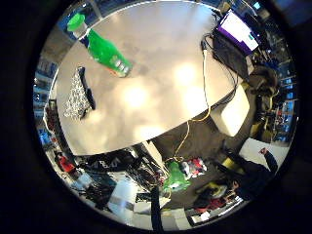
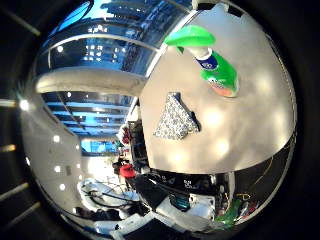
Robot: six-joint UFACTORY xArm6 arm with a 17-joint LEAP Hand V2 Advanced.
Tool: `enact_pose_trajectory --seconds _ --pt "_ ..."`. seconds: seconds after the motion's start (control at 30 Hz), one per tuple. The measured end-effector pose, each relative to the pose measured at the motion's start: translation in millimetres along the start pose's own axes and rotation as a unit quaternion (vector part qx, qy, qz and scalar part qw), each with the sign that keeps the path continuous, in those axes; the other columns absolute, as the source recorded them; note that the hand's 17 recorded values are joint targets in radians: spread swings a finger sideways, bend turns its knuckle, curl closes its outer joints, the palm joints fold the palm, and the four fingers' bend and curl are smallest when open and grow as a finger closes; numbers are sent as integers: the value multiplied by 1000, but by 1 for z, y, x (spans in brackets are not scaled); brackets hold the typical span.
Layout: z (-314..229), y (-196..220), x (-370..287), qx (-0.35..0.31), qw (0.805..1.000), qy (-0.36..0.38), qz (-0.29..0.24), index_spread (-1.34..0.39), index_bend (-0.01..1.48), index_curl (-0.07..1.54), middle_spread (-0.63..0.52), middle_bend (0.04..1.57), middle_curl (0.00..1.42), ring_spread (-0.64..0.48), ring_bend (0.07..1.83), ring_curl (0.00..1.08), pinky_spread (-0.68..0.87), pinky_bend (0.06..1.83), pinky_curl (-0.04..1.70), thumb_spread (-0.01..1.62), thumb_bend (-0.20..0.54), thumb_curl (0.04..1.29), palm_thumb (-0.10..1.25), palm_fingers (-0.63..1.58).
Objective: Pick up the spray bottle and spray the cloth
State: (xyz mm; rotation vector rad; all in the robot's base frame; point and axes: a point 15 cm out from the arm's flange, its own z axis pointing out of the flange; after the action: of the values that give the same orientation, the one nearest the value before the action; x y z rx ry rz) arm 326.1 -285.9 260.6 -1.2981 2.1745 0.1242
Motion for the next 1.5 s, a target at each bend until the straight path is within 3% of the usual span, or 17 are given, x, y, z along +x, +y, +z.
enact_pose_trajectory --seconds 0.2,0.53,0.87,1.5 --pt "16 -11 2 47 990 -128 38 -181 140 227 191 189 308 202 315 272 442 561 323 921 -32 287 312 -31" --pt "35 -17 37 90 962 -244 79 -181 140 224 178 190 304 191 317 270 436 561 311 923 -29 289 331 -30" --pt "57 -12 62 118 947 -283 90 -192 139 225 157 186 299 178 322 272 432 549 305 900 -33 291 338 -37" --pt "103 -28 51 88 932 -344 74 -313 129 176 48 166 247 104 258 263 353 434 307 855 -32 301 338 -94"
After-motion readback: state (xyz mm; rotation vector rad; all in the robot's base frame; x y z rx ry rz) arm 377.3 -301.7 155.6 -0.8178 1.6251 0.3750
